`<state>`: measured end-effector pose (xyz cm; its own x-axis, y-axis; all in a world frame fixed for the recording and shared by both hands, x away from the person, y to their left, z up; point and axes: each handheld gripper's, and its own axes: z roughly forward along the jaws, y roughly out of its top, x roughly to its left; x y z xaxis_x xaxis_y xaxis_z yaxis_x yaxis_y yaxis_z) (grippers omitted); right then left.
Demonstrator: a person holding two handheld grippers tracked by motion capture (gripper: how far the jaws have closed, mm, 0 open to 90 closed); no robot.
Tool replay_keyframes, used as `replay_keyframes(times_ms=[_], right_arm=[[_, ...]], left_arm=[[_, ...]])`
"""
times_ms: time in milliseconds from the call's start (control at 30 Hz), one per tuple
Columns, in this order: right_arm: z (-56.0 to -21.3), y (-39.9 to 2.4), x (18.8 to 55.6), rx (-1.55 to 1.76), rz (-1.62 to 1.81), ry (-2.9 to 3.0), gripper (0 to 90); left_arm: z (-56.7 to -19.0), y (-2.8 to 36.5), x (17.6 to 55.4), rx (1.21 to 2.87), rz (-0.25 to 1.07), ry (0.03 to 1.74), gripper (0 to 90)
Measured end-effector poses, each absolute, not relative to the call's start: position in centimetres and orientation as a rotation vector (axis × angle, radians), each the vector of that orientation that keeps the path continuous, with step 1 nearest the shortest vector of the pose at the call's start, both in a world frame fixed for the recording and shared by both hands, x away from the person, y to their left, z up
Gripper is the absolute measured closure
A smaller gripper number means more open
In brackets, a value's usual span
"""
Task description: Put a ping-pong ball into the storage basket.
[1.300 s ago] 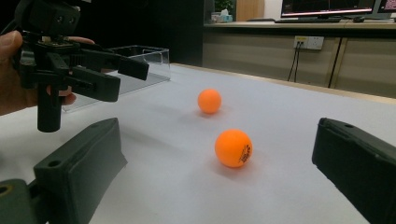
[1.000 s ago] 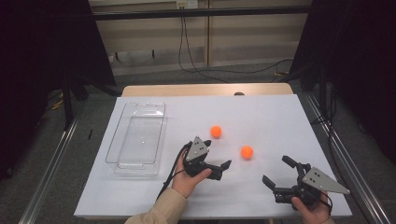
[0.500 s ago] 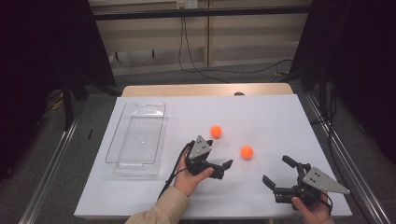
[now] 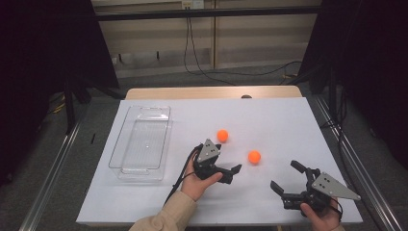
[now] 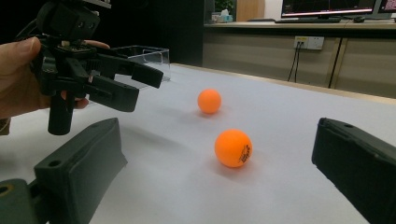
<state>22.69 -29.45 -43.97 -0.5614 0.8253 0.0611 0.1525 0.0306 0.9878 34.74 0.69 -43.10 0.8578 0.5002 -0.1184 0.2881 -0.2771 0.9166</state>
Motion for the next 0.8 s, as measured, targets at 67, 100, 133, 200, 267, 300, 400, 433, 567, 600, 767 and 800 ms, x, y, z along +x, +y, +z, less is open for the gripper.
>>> replay_keyframes(times_ms=[67, 100, 133, 200, 267, 300, 400, 433, 567, 600, 767, 800], right_arm=[[-43.97, -29.44, 22.69, 0.994, 1.576, 1.760, 1.4], [-43.98, -29.44, 22.70, 0.994, 1.576, 1.760, 1.4], [-43.98, -29.44, 22.70, 0.994, 1.576, 1.761, 1.4], [-43.98, -29.43, 22.71, 0.993, 1.577, 1.761, 1.4], [-43.97, -29.43, 22.70, 0.992, 1.577, 1.761, 1.3], [-43.97, -29.44, 22.70, 0.992, 1.576, 1.761, 1.4], [-43.97, -29.43, 22.71, 0.992, 1.577, 1.763, 1.4], [-43.97, -29.41, 22.71, 0.991, 1.577, 1.763, 1.4], [-43.97, -29.41, 22.71, 0.990, 1.577, 1.763, 1.4], [-43.97, -29.41, 22.71, 0.990, 1.577, 1.763, 1.4], [-43.97, -29.41, 22.70, 0.991, 1.577, 1.764, 1.4], [-43.97, -29.41, 22.70, 0.991, 1.577, 1.764, 1.4]], left_arm=[[-43.12, 0.62, 34.79, 1.882, 0.230, 0.584, 2.3], [-43.14, 0.57, 34.80, 1.882, 0.228, 0.585, 2.3], [-43.18, 0.52, 34.83, 1.879, 0.225, 0.581, 2.3], [-43.19, 0.46, 34.89, 1.881, 0.225, 0.579, 2.3], [-43.19, 0.42, 34.92, 1.886, 0.229, 0.584, 2.3], [-43.21, 0.41, 34.96, 1.888, 0.229, 0.584, 2.3], [-43.27, 0.41, 35.05, 1.891, 0.230, 0.590, 2.3], [-43.28, 0.40, 35.08, 1.891, 0.230, 0.589, 2.3], [-43.33, 0.33, 35.11, 1.889, 0.228, 0.596, 2.3], [-43.35, 0.32, 35.12, 1.893, 0.229, 0.595, 2.3], [-43.45, 0.10, 35.21, 1.899, 0.227, 0.600, 2.4], [-43.45, 0.07, 35.24, 1.900, 0.226, 0.602, 2.4]])
